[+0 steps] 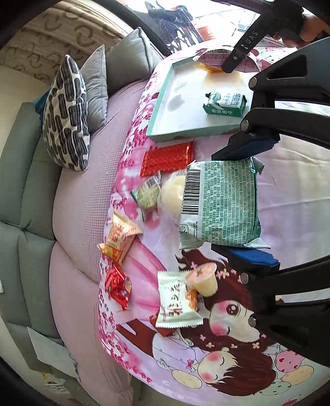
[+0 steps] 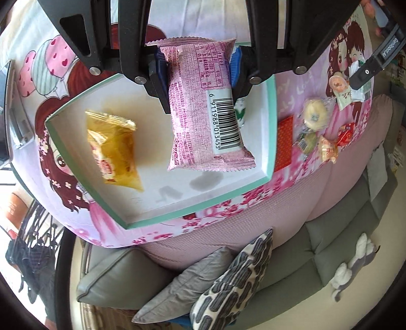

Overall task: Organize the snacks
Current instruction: 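Carry both packs over the tray and lower them inside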

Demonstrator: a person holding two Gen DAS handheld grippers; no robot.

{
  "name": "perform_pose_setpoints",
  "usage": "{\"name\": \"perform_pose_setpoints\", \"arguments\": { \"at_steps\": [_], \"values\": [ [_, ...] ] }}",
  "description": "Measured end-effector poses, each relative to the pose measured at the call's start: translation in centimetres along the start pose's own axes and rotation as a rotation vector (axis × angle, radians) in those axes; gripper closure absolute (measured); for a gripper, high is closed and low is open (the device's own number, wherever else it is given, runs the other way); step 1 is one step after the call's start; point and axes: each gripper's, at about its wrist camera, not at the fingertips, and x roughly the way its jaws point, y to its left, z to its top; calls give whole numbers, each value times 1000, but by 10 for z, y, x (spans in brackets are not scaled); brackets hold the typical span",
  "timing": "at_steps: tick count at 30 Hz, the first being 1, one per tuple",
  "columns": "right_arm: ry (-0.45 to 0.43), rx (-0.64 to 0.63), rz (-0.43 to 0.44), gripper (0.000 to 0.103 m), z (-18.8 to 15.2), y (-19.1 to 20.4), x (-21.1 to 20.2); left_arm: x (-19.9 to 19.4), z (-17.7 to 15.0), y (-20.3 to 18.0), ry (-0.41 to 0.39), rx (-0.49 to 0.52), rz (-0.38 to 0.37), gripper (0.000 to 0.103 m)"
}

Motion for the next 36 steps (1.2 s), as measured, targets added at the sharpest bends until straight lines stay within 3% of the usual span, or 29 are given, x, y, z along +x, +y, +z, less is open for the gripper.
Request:
{"name": "perform_pose_setpoints", "arguments": {
  "at_steps": [6,14,27,36],
  "values": [
    [-38,54,17,62,11,-31,-1,11,-5,-48,15,86,-45,40],
    [-66,76,66,62,20,-38,11,29,-1,-92,1,161,-83,40],
    [-95,19,59,62,30,-27,29,68,8,-134,27,284,-72,40],
    [-95,-13,42,62,34,-19,48,98,30,-150,68,287,-108,40]
  ]
}}
